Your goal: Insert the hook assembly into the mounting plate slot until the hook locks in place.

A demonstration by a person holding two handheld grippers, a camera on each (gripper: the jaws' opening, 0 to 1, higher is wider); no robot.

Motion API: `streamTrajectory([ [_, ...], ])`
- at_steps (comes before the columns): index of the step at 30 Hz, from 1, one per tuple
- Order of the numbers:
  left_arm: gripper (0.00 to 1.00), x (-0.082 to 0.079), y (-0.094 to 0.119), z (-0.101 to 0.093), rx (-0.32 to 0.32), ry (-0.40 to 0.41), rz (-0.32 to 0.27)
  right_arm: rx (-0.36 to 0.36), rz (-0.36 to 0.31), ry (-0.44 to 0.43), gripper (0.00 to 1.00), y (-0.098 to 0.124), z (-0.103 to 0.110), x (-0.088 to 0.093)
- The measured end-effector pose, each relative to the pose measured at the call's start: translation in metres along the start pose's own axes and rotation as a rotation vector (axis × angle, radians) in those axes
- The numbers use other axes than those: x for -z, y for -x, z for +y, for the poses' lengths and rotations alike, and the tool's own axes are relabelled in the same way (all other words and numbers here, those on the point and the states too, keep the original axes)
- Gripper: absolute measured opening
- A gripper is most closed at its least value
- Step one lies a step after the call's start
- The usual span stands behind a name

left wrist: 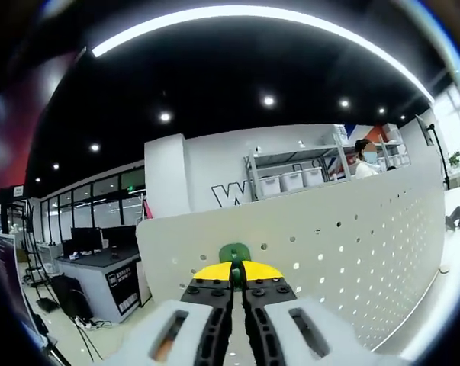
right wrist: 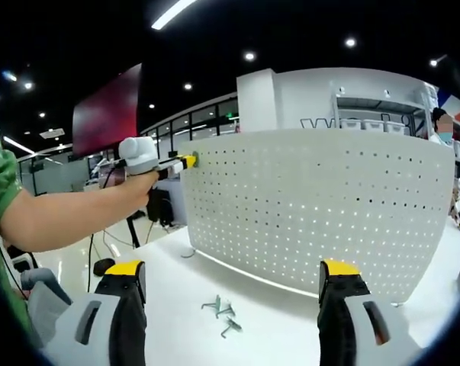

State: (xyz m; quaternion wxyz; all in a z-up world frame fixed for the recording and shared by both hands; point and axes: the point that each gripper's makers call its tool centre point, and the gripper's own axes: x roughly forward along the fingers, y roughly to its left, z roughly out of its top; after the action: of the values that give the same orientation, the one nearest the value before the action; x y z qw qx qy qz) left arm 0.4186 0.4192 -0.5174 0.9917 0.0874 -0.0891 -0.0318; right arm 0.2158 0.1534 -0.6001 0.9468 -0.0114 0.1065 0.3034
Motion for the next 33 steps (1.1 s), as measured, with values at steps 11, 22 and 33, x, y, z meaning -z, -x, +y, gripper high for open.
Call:
streamTrajectory([
  [11, 0.02, 0.0, -0.001, -0.001, 0.018, -0.096, -0.001, 0.002, 0.005, -0.001, 0.96, -0.0013, -0.0007, 0.0008],
  [22, 0.03, 0.0012, -0.0051, 0.0001, 0.03, -0.125, -0.004, -0.002, 0.011, 0.0, 0.96, -0.0043, 0.0006, -0.0006],
  [33, 0.03, 0.0011, -0.005, 0.0008, 0.019, -0.04, -0.003, -0.005, 0.014, 0.004, 0.95, -0.0025, 0.0022, -0.0001],
])
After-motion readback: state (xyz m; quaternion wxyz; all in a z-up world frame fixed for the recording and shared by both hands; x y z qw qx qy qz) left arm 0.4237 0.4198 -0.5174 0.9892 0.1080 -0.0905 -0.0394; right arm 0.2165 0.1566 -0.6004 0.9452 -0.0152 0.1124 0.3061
